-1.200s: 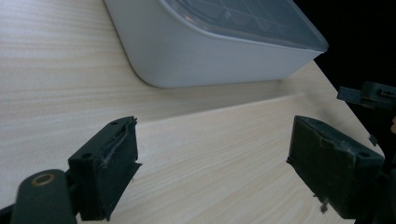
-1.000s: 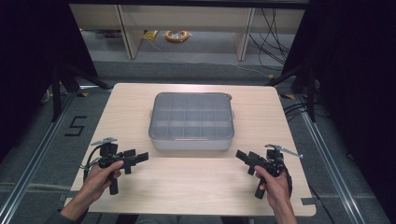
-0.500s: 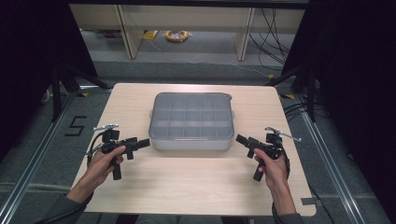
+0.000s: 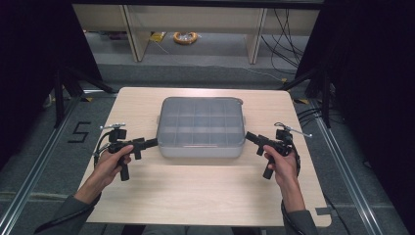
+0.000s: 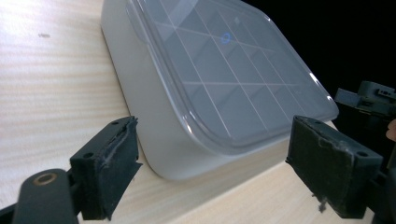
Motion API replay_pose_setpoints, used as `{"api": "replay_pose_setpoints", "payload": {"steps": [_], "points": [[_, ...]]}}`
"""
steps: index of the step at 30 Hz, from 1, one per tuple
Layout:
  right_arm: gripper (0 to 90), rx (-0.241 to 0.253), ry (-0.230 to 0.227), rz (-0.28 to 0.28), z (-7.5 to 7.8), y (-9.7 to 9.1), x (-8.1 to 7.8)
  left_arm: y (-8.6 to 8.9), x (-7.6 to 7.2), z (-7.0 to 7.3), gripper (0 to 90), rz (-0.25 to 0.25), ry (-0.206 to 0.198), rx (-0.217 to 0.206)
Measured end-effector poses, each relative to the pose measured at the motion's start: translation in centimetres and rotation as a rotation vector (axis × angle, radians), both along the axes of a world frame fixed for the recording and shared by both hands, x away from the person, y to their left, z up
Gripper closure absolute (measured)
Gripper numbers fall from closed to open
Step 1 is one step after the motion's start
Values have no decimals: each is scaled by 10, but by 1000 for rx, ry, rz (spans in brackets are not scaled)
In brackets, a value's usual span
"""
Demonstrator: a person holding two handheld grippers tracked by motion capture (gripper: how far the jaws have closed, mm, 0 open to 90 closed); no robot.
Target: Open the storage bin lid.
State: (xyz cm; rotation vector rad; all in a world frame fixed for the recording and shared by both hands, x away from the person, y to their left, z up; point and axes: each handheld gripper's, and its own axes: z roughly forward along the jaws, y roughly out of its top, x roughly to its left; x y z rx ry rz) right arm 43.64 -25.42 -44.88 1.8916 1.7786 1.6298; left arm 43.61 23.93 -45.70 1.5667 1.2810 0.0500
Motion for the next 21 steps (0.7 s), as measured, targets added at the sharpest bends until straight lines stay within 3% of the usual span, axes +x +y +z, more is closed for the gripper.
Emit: {"api": "replay_pose_setpoints", "payload": {"steps": [5, 6, 7, 8, 12, 15, 16, 21], "points": [[320, -2, -2, -3, 2, 3, 9, 0, 11, 7, 168, 23, -6, -13], [320, -41, -45, 13, 0, 1, 14, 1, 14, 8, 169, 28, -7, -15], [320, -41, -45, 13, 0, 1, 14, 1, 14, 8, 169, 28, -7, -15], [320, 3, -4, -2, 3, 4, 15, 1, 20, 9, 169, 37, -6, -23], [320, 2, -13, -7, 1, 4, 24, 4, 32, 8, 169, 58, 0, -27], [320, 15, 11, -11, 0, 3, 28, 3, 37, 7, 169, 60, 5, -28], [321, -4, -5, -10, -1, 2, 31, 1, 40, 5, 169, 60, 13, -30], [332, 15, 15, -11, -2, 4, 35, -1, 48, 1, 179, 56, 29, -25]]}}
